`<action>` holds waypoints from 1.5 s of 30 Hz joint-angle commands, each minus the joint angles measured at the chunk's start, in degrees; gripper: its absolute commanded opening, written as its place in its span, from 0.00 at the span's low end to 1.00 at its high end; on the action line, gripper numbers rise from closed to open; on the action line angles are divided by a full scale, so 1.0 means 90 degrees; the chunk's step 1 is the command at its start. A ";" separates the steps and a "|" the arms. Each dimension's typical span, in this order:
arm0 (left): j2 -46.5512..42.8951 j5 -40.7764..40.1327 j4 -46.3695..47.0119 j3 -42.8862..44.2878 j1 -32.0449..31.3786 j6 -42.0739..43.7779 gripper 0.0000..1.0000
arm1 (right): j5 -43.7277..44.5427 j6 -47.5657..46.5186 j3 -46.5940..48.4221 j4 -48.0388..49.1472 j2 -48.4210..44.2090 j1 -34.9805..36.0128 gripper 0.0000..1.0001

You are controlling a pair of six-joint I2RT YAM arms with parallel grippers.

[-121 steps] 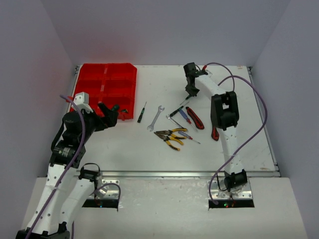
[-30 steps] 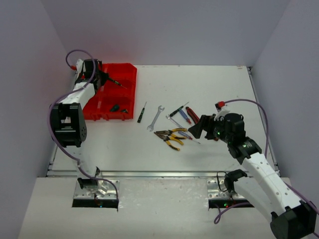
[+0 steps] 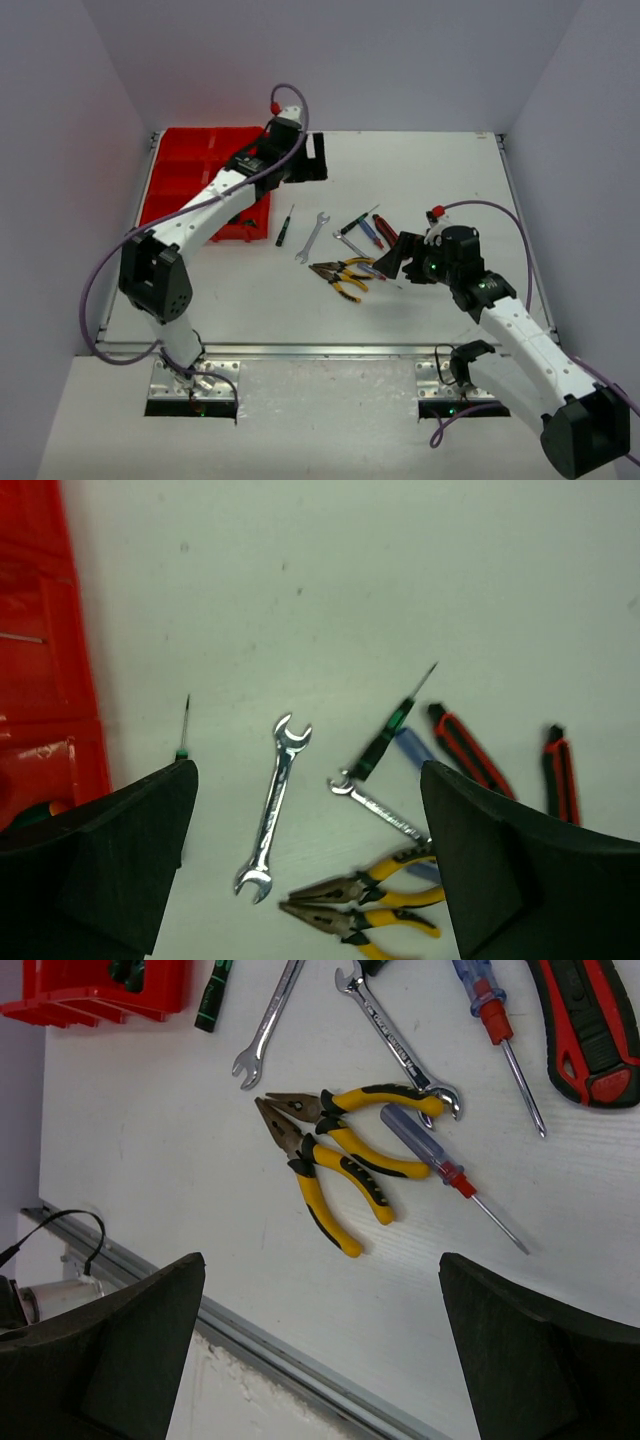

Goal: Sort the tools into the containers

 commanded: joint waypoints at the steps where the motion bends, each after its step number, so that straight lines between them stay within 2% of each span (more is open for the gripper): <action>1: 0.0831 -0.0381 -0.0862 -0.0041 -0.0104 0.0898 0.81 | -0.0113 0.0099 0.0056 0.0225 -0.0287 -0.0004 0.99; 5: 0.1470 -0.0273 -0.1244 0.0193 -0.0124 0.1057 0.68 | -0.0167 0.0017 -0.0158 0.0220 -0.0507 0.0005 0.99; 8: 0.1892 -0.0562 -0.1554 0.0318 -0.0141 0.1100 0.63 | -0.0217 -0.0041 -0.0277 0.0228 -0.0598 0.0005 0.99; 11: 0.2204 -0.0801 -0.1769 0.0545 -0.0127 0.1127 0.63 | -0.0301 -0.0082 -0.0350 0.0298 -0.0611 -0.0005 0.99; 19: 0.3016 -0.0507 -0.1786 0.0999 0.0128 0.1311 0.62 | -0.0763 -0.0251 -0.0365 0.0489 -0.0614 -0.0002 0.99; 24: 0.3244 -0.0212 -0.1682 0.0986 0.0256 0.1328 0.58 | -0.0750 -0.0302 -0.0460 0.0621 -0.0670 -0.0005 0.99; 25: 0.3270 -0.0169 -0.1659 0.0970 0.0256 0.1320 0.55 | -0.0748 -0.0294 -0.0486 0.0656 -0.0662 0.0003 0.99; 27: 0.3286 0.0023 -0.1595 0.0898 0.0266 0.1318 0.34 | -0.0768 -0.0287 -0.0492 0.0684 -0.0598 0.0001 0.99; 31: 0.3276 0.0250 -0.1479 0.0761 0.0266 0.1279 0.14 | -0.0814 -0.0284 -0.0480 0.0692 -0.0504 0.0003 0.99; 33: 0.3275 0.0309 -0.1477 0.0770 0.0266 0.1273 0.11 | -0.0822 -0.0273 -0.0508 0.0725 -0.0546 0.0001 0.99; 35: 0.3211 0.0345 -0.1477 0.0818 0.0266 0.1269 0.00 | -0.0836 -0.0272 -0.0506 0.0721 -0.0659 -0.0001 0.99; 40: 0.2645 0.0498 -0.1453 0.1148 0.0235 0.1409 0.00 | -0.0823 -0.0376 -0.0381 0.0466 -0.0833 -0.0003 0.99; 45: 0.2072 0.0247 -0.1011 0.1818 0.0198 0.2268 0.00 | -0.0772 -0.0433 -0.0351 0.0419 -0.0937 0.0000 0.99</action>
